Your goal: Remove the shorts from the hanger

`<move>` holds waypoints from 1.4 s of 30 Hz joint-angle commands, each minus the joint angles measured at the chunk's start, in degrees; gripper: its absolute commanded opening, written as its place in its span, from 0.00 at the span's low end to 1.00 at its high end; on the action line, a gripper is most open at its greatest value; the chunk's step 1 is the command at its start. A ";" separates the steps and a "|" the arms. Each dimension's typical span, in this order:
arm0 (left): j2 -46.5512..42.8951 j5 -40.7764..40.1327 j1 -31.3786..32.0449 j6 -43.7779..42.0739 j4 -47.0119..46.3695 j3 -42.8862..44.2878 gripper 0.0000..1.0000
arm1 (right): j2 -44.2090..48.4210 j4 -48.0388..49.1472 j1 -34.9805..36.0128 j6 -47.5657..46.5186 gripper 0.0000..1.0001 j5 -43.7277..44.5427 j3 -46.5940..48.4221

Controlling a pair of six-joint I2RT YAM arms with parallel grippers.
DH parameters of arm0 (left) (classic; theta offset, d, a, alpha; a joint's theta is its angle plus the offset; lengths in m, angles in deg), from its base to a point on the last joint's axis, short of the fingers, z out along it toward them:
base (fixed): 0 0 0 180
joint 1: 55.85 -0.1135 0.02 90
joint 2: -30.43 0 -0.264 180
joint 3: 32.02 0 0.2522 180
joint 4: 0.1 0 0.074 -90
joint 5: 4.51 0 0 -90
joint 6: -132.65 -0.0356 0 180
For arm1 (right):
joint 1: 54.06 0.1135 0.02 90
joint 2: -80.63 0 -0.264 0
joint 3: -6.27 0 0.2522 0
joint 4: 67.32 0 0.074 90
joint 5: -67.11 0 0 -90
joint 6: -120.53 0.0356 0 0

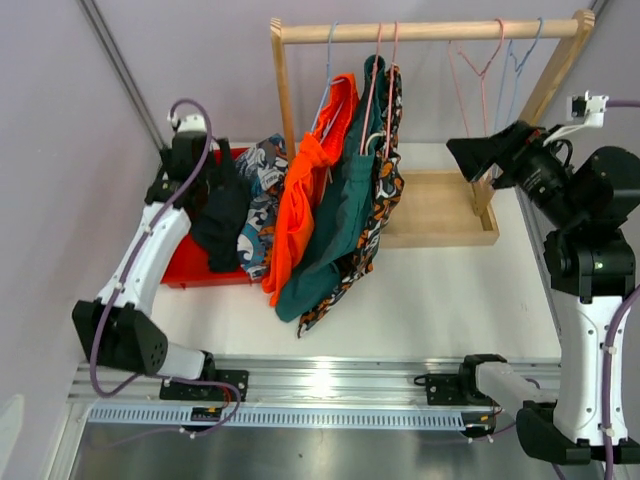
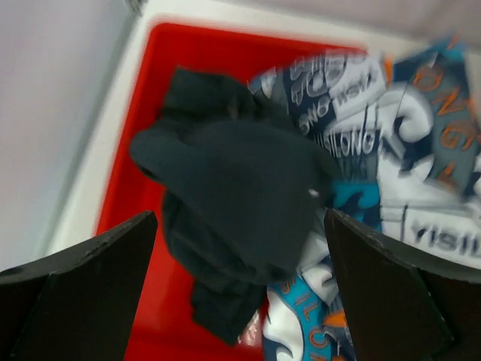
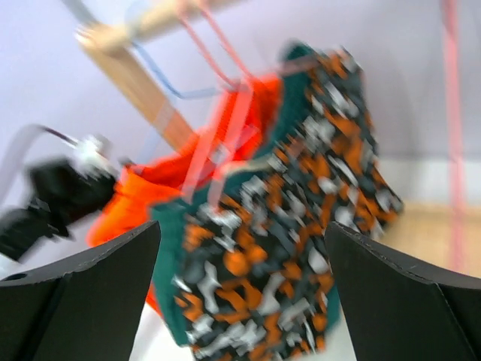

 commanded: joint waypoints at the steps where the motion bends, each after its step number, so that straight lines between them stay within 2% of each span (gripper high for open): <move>1: -11.03 4.71 0.30 5.51 -7.19 -8.02 0.99 | -5.37 5.14 2.21 1.79 0.99 -4.78 6.92; 2: -12.87 4.45 0.73 5.78 -6.58 -12.39 0.99 | -6.61 5.40 3.00 1.79 0.99 -4.17 8.15; 9: -26.76 2.95 2.15 1.04 -0.96 -20.68 0.99 | -19.35 2.86 12.49 -1.89 0.99 3.73 19.13; 13: -31.60 5.05 2.23 1.64 -3.84 -27.71 0.99 | -24.46 1.80 15.14 -3.04 0.96 8.22 22.57; 22: -32.05 6.73 2.41 2.26 -4.38 -28.16 0.99 | -29.56 1.54 19.53 -3.66 0.80 15.69 24.43; 26: -33.11 7.35 2.41 2.44 -4.56 -28.86 0.99 | -31.40 1.63 21.73 -3.92 0.60 18.50 24.25; 31: -33.81 7.87 2.41 2.62 -4.56 -29.04 0.99 | -33.60 1.19 23.31 -3.84 0.53 21.05 24.95; 38: -34.34 8.31 2.41 2.71 -4.56 -29.13 0.99 | -33.87 1.01 23.84 -3.57 0.23 23.34 24.69; 40: -34.43 8.23 2.50 2.71 -4.64 -29.22 0.99 | -33.43 0.84 23.93 -3.48 0.22 23.69 24.60; 42: -34.43 8.23 2.41 2.71 -4.64 -29.22 0.99 | -32.82 0.92 23.93 -3.48 0.12 23.87 24.16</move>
